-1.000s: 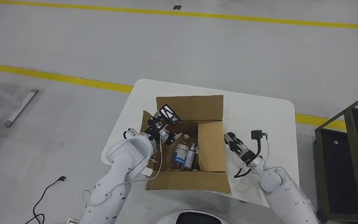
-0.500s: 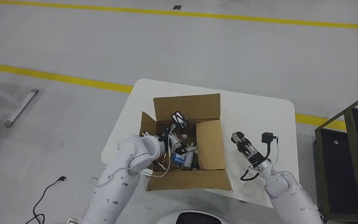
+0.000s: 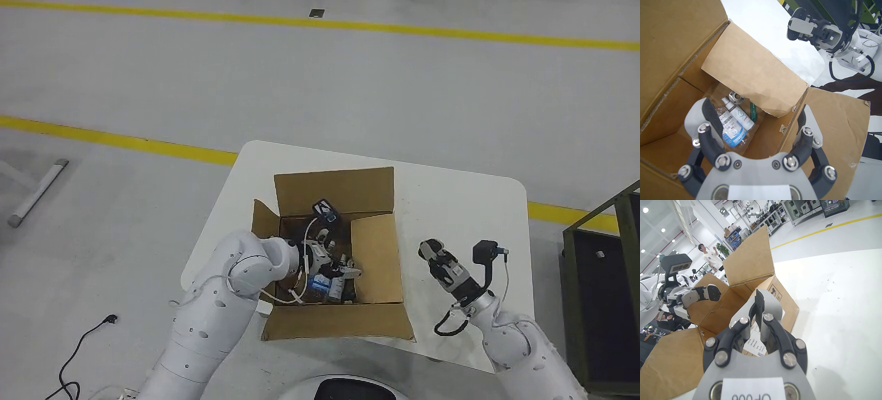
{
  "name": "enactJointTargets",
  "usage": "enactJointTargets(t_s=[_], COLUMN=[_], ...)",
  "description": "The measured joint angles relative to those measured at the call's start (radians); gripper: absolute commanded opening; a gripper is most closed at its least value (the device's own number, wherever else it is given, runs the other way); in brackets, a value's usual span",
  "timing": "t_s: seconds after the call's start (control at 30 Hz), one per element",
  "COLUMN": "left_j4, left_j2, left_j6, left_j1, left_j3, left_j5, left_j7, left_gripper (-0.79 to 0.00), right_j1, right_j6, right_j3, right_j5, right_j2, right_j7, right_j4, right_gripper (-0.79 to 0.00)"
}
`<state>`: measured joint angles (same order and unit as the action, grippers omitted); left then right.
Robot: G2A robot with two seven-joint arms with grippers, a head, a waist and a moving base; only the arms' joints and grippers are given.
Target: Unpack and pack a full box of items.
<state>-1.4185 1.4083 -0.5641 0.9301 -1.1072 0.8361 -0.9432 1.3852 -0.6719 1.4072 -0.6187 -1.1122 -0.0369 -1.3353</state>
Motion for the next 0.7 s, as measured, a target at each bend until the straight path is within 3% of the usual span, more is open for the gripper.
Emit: enactJointTargets(t_s=[0.1,0.2,0.37,0.7], left_j4=[0.053,0.139,0.3,0.563], left_j2=[0.004,0.011,0.034,0.077], left_j6=[-0.007,-0.013,0.056,0.094], left_j1=[0.016,-0.016,-0.097,-0.224], left_j3=[-0.002,0.015,0.06,0.151], left_j5=[-0.131,-0.309,-0.539,-0.718], left_j7=[0.046,0.018,-0.025,-0.037], left_gripper=[0.0,0.0,0.0,0.0], right_j1=[-0.007,-0.01,-0.017,-0.045], right_j6=[-0.007,-0.013,-0.019,-0.024], right_j3=[-0.001,0.0,-0.013,-0.046], right_j5=[0.005,0.005,0.005,0.003], right_j2=[-0.001,-0.002,-0.005,-0.014], right_j7=[0.005,0.007,0.013,0.03], right_j4=[0.014,0.024,0.045,0.086], right_gripper=[-0.785,-0.785,-0.785,-0.785])
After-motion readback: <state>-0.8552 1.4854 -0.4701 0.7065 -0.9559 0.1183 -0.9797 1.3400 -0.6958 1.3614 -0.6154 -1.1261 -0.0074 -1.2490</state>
